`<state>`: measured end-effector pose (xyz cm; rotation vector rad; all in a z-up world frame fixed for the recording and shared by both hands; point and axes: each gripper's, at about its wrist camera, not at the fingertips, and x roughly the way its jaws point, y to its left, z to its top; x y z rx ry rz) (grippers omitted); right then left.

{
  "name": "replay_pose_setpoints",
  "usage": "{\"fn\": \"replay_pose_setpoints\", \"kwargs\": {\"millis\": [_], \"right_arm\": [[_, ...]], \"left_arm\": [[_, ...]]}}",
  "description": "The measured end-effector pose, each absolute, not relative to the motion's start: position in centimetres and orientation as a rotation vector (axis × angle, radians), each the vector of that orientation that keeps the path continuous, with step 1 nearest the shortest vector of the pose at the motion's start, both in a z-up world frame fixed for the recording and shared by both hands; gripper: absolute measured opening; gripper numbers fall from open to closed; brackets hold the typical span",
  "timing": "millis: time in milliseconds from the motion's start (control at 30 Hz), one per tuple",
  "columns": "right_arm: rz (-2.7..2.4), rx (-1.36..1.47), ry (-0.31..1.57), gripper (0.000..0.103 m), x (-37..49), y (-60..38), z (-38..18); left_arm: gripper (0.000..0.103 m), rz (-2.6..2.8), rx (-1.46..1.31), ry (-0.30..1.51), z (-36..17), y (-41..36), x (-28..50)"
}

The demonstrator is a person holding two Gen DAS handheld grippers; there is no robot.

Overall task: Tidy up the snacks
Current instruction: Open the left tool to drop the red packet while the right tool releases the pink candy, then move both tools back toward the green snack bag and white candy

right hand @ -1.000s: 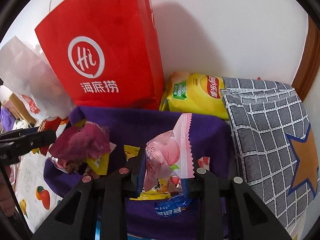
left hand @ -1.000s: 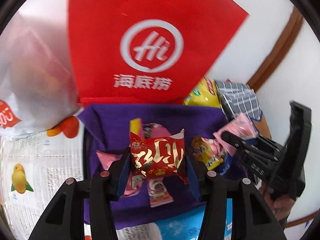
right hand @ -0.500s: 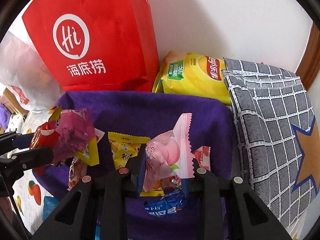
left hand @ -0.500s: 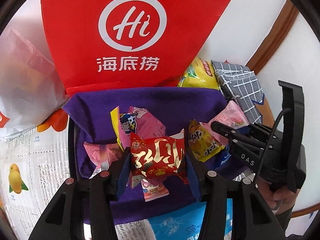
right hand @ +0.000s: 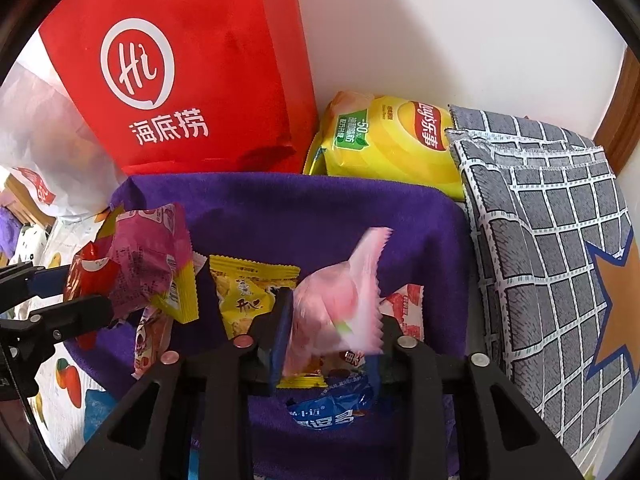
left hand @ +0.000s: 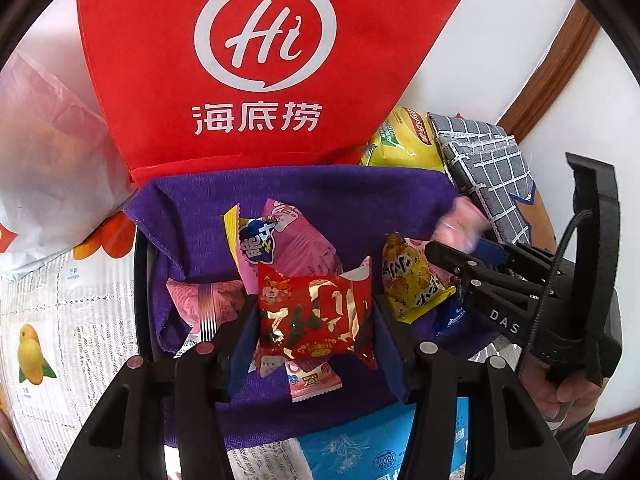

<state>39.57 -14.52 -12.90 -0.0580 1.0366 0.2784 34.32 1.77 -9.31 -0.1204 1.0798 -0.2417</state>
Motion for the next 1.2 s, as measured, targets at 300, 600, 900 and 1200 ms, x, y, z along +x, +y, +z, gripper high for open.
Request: {"fn": "replay_pose_setpoints", "kwargs": {"millis": [300, 600, 900, 1200], "right_arm": [[0.299, -0.015, 0.964, 0.065, 38.4, -15.0, -10.1], [0.272, 0.003, 0.865, 0.065, 35.7, -15.4, -6.8], [0.226, 0.037, 0.848, 0.065, 29.9, -17.2, -5.1], [0.184, 0.019, 0.866, 0.065, 23.7, -18.0, -4.8]], "left_arm": [[0.078, -0.264, -0.141, 1.069, -8.5, 1.7, 34.0], [0.08, -0.254, -0.132, 1.023, -6.5, 1.7, 32.9], [0.08, -0.265, -0.108, 0.923, -3.1, 1.8, 30.3], [0.079, -0.298, -0.093, 0.882, -1.0, 1.8, 25.7]]}}
